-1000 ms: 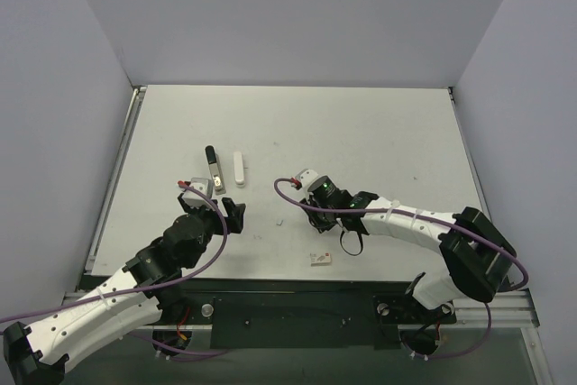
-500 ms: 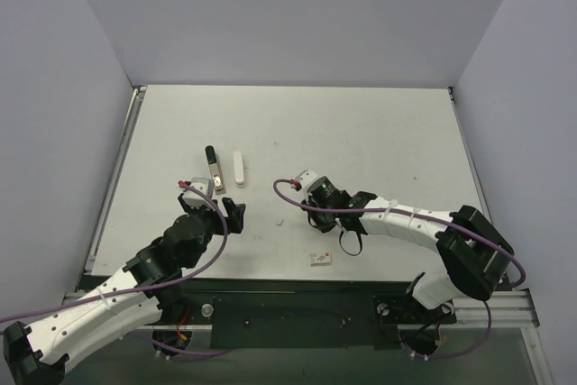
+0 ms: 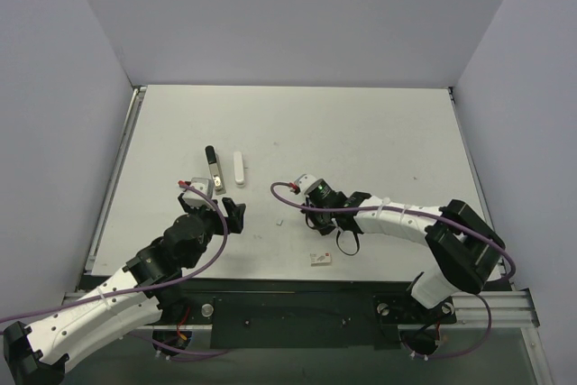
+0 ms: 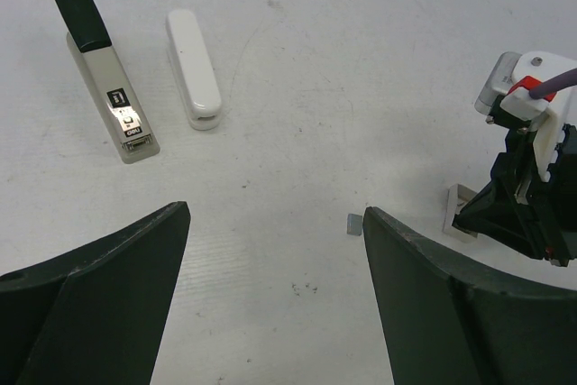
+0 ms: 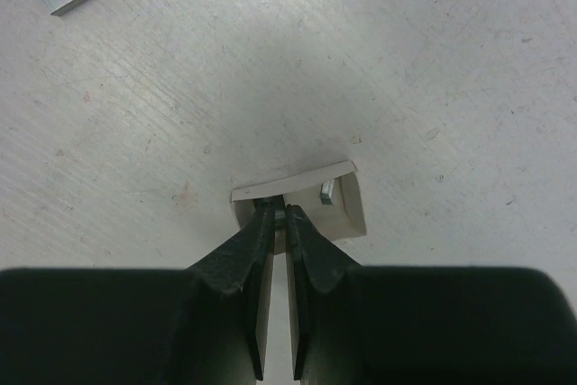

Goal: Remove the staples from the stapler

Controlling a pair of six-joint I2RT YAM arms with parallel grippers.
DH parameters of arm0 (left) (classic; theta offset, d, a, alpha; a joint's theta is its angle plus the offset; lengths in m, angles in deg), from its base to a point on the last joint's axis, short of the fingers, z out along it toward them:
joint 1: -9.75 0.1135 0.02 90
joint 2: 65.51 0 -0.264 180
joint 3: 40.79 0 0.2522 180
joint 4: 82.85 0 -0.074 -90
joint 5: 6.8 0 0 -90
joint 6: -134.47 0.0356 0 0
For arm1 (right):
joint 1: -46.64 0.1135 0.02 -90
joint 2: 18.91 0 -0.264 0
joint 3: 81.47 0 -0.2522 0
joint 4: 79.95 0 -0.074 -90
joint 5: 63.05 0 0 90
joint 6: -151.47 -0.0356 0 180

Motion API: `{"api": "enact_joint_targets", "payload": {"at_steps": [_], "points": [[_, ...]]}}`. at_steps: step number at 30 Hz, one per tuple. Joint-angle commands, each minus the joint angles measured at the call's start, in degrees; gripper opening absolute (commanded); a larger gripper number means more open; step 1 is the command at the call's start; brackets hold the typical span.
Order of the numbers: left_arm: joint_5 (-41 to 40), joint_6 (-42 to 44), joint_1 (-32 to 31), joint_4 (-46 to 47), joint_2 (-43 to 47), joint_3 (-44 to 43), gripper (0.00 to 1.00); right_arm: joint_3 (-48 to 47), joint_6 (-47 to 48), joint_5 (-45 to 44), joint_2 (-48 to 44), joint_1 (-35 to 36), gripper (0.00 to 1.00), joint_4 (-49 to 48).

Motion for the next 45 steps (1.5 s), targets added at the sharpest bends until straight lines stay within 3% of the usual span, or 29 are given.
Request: {"api": "enact_joint_targets", "payload": {"at_steps": [1, 17, 23, 30, 45], "points": [[-0.38, -0.21, 0.27, 0.49, 0.36, -0.30, 0.89, -1.91, -0.82, 0.42, 0.54, 0.20, 0.07, 1.32], [-0.55, -0.04, 0.27, 0.58, 0.18, -0.22, 0.89, -7.36, 0.94, -5.99, -6.23, 4.94, 0.11, 6.15], [-1.08, -0.04, 0.27, 0.41, 0.27, -0.22, 0.89, -10.26, 0.24, -1.34, -3.51, 5.47, 0.28, 6.15], [-1.08, -0.65, 0.27, 0.05, 0.18, -0.48, 0.89, -13.77, -1.70, 3.14, 2.64, 6.35, 0.40, 2.64], [-4.24, -3.20, 0.18, -2.59, 4.40, 0.40, 0.89, -18.70, 9.99, 12.90, 12.57, 6.53, 0.42, 1.76]]}}
